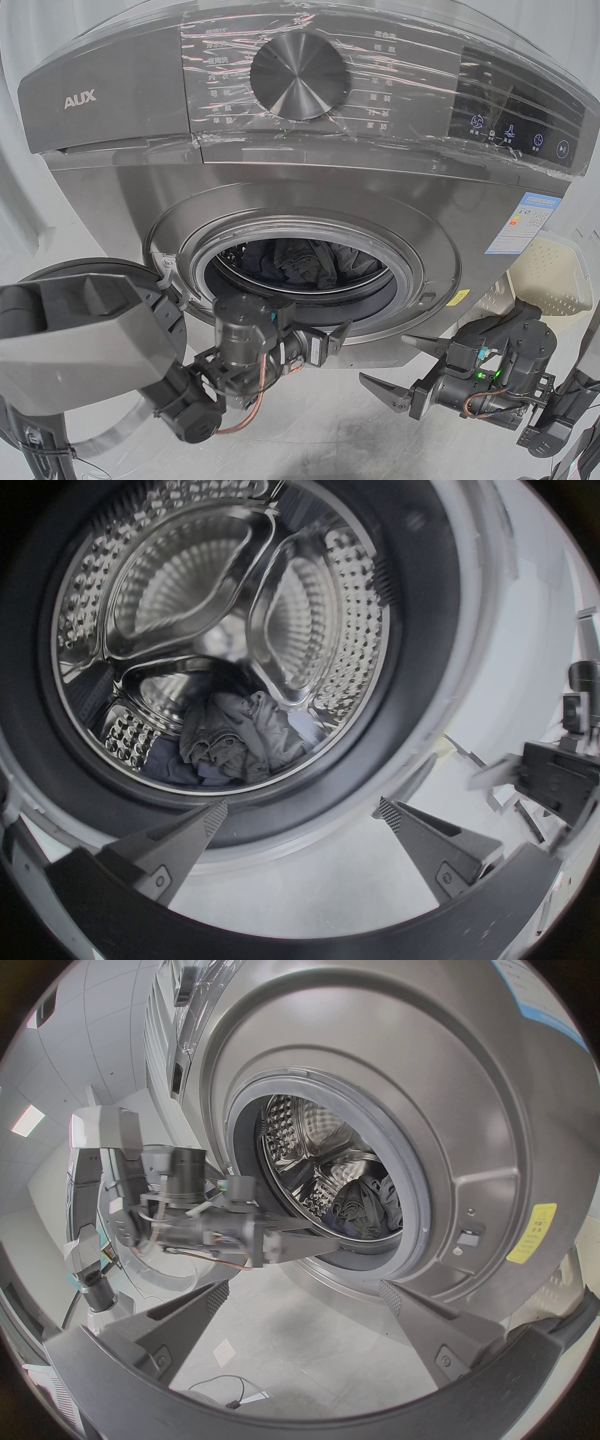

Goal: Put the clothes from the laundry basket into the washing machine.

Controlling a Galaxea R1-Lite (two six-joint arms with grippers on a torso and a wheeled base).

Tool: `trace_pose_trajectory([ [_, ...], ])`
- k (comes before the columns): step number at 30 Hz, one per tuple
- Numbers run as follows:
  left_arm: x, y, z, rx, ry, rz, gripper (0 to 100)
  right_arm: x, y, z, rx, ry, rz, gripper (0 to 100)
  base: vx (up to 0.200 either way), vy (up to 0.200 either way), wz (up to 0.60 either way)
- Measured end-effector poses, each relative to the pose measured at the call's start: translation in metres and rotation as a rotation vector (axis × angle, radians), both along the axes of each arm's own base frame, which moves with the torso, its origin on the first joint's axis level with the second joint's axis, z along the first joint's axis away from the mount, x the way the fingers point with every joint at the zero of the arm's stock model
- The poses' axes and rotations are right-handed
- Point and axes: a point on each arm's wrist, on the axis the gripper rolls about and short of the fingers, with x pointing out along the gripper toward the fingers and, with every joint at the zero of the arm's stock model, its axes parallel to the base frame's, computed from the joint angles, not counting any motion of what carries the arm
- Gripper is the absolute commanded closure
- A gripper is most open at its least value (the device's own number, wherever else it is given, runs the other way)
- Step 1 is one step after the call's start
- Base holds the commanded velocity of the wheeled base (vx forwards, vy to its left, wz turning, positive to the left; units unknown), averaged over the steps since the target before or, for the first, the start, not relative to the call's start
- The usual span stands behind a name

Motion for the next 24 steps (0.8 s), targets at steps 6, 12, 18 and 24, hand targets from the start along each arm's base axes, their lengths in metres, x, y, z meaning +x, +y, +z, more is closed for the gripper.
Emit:
trace_pose_trajectory([
  [6, -0.068, 0.017, 0.009, -0.01, -0.019, -0.108, 0, -0.016, -0.015, 0.004, -0.005, 0.006, -0.006, 0, 0.0, 0.0, 0.0],
  [12, -0.117, 0.045, 0.024, -0.03, -0.051, -0.156, 0, -0.031, -0.032, 0.015, 0.013, -0.02, -0.052, 0, 0.0, 0.0, 0.0],
  [18, -0.146, 0.074, 0.045, -0.064, -0.101, -0.124, 0, -0.033, -0.055, 0.029, 0.053, -0.074, -0.178, 0, -0.2, 0.0, 0.0],
  [24, -0.164, 0.107, 0.06, -0.092, -0.142, -0.073, 0, -0.036, -0.083, 0.039, 0.047, -0.088, -0.315, 0, -0.2, 0.0, 0.0],
])
